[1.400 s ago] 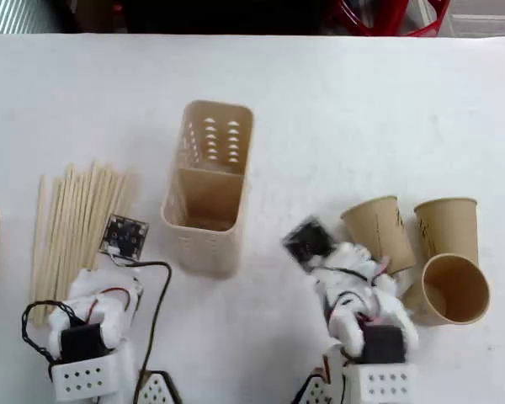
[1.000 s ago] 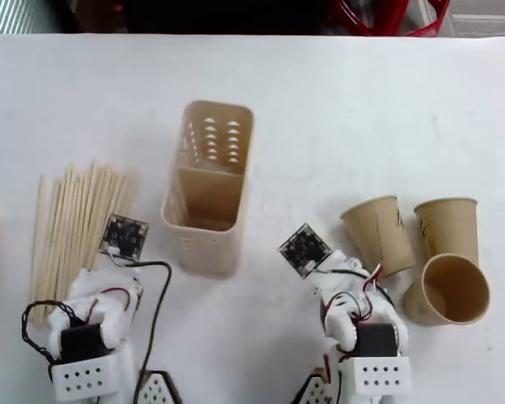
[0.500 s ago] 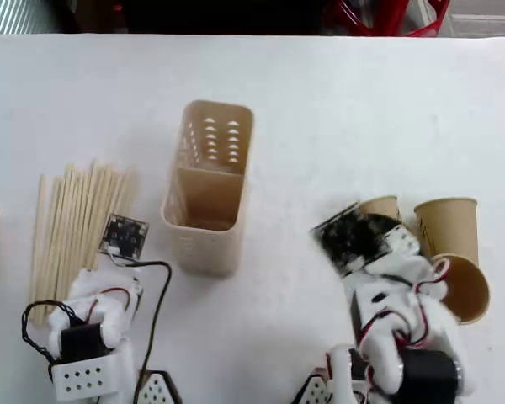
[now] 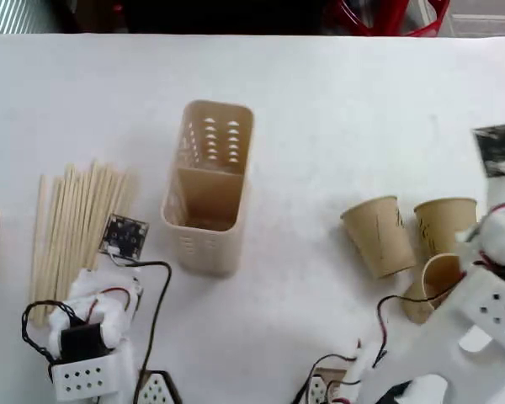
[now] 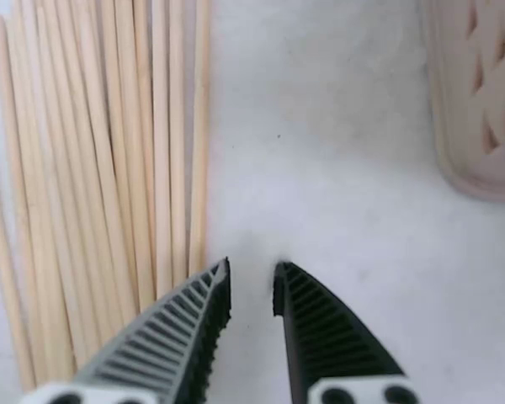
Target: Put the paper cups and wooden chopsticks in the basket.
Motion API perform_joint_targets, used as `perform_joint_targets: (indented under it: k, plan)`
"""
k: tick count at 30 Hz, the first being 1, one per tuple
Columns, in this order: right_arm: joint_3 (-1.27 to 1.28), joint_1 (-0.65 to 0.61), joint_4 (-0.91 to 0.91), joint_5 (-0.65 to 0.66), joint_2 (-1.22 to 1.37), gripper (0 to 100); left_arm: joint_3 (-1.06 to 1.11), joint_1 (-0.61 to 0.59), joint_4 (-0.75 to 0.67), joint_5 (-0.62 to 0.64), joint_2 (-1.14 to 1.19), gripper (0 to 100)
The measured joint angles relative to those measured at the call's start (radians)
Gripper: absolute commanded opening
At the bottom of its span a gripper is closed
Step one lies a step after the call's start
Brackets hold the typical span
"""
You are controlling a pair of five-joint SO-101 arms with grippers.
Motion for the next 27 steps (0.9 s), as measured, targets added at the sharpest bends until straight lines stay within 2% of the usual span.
perform_joint_targets:
  k: [8, 16, 27]
  plan:
    - [0.153, 0.126, -0.025, 0.115, 0.021, 16.6, 0.000, 0.000, 0.000, 0.000, 0.000, 10]
    - [0.494, 0.137, -0.233, 0.175, 0.023, 17.3, 0.000, 0.000, 0.000, 0.000, 0.000, 10]
    - [0.615, 0.135, -0.347, 0.178, 0.028, 17.3, 0.000, 0.000, 0.000, 0.000, 0.000, 10]
